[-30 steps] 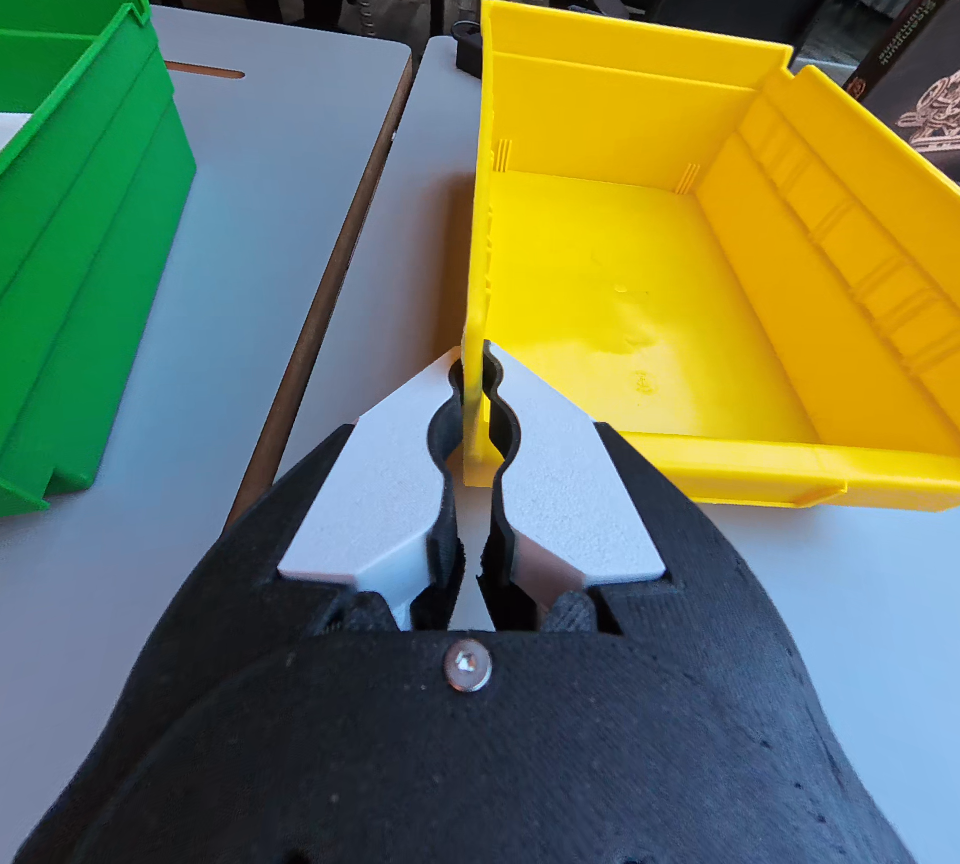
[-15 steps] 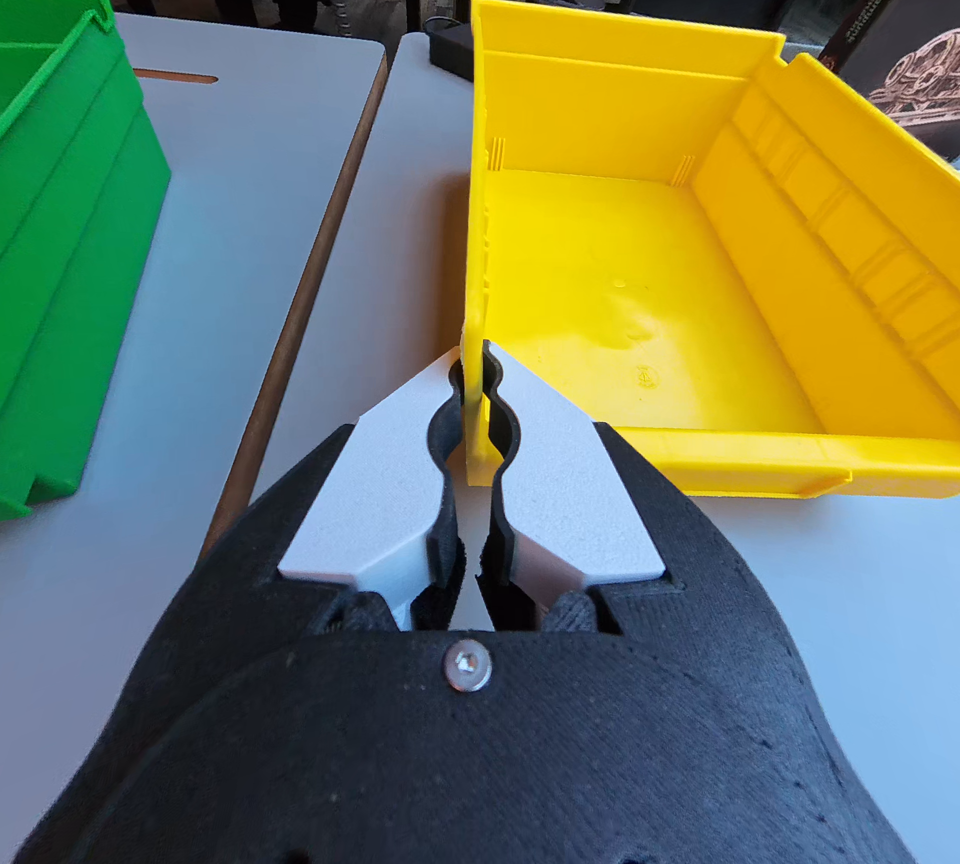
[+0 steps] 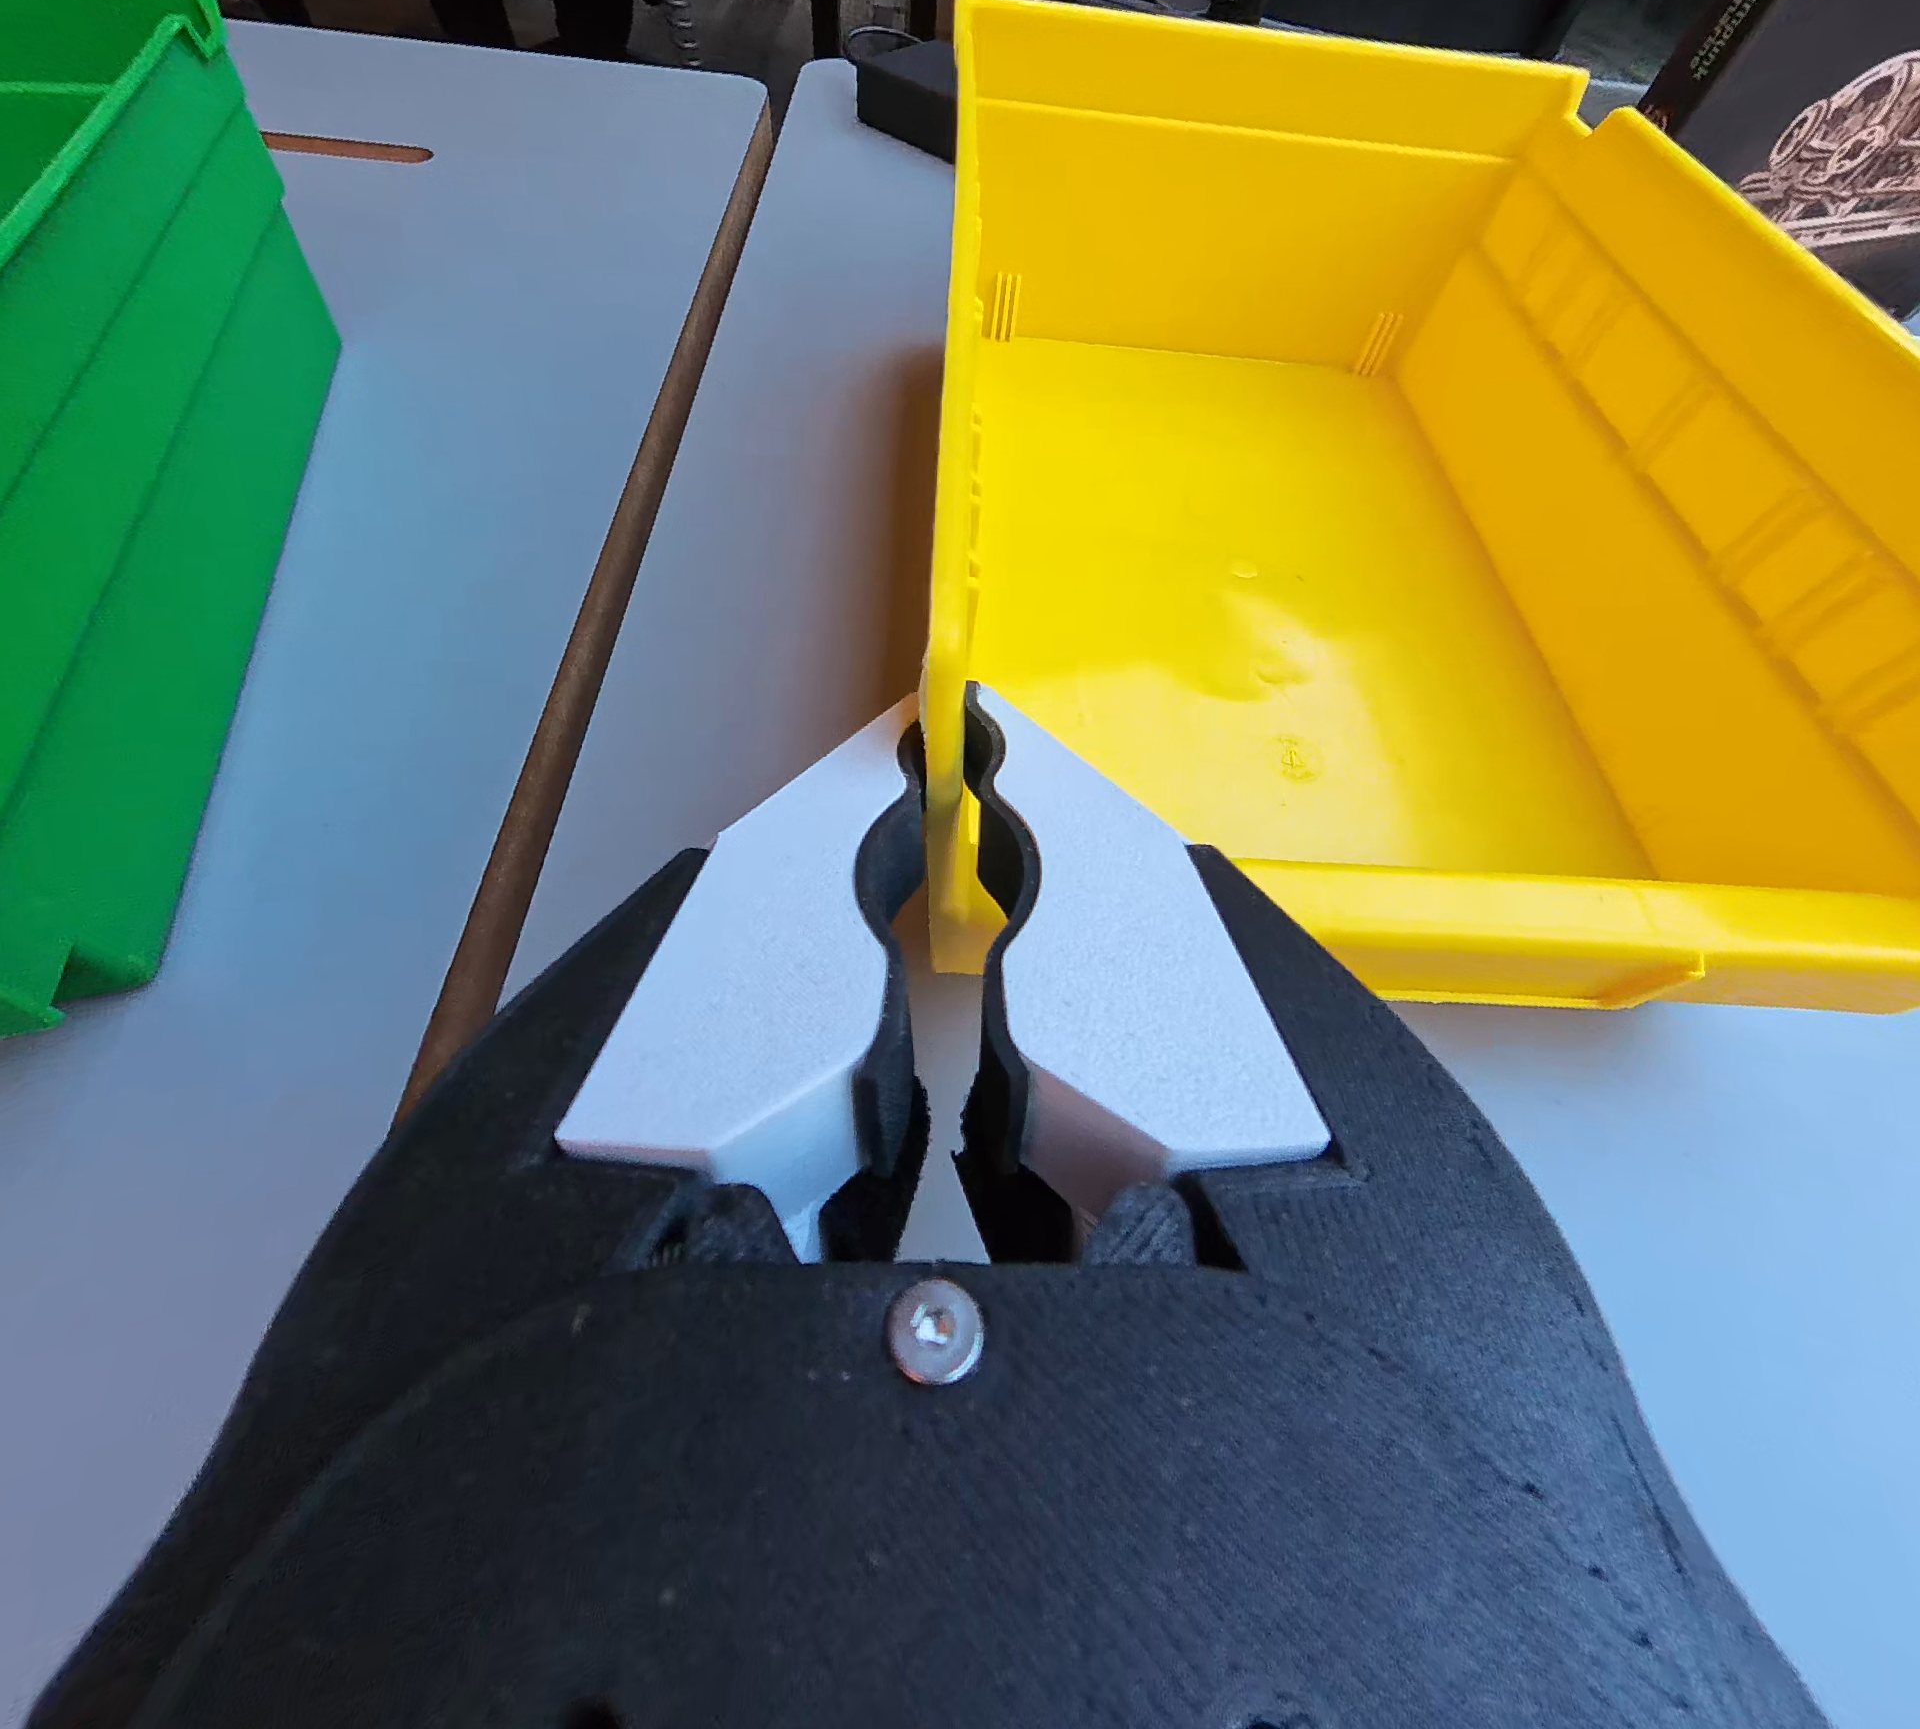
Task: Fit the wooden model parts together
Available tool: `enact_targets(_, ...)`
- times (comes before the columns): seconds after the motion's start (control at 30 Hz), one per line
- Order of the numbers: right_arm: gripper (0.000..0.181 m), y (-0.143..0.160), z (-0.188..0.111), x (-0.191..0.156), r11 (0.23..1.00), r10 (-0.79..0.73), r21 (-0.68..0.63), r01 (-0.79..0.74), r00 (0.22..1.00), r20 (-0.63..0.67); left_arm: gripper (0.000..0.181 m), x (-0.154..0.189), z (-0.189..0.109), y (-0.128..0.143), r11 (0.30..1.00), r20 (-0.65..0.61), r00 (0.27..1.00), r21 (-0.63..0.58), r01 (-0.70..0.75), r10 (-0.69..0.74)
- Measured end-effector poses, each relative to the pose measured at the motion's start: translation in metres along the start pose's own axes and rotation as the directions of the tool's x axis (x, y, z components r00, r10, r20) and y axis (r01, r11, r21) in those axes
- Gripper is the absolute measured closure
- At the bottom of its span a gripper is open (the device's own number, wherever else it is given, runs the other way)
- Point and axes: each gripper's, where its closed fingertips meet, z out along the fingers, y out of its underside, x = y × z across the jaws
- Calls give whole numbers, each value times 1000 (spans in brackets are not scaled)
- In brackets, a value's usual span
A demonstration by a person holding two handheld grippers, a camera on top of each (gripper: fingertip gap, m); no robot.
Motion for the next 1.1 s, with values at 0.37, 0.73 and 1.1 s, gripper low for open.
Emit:
enact_targets(0.37, 156, 5, -63, 9, 986, -8, 162, 24, 995, -100, 138, -1, -36, -2, 987, 16, 994, 125, 104, -107)
enact_targets(0.73, 150, 4, -136, -23, 978, 92, 206, -45, 969, -227, 116, 117, -118, -18, 970, -24, 998, 234, 63, -59)
enact_targets(1.1, 117, -19, -117, -203, 995, -6, 99, -3, 996, 91, 85, 250, -101, 9, 986, -27, 989, 85, -141, 143)
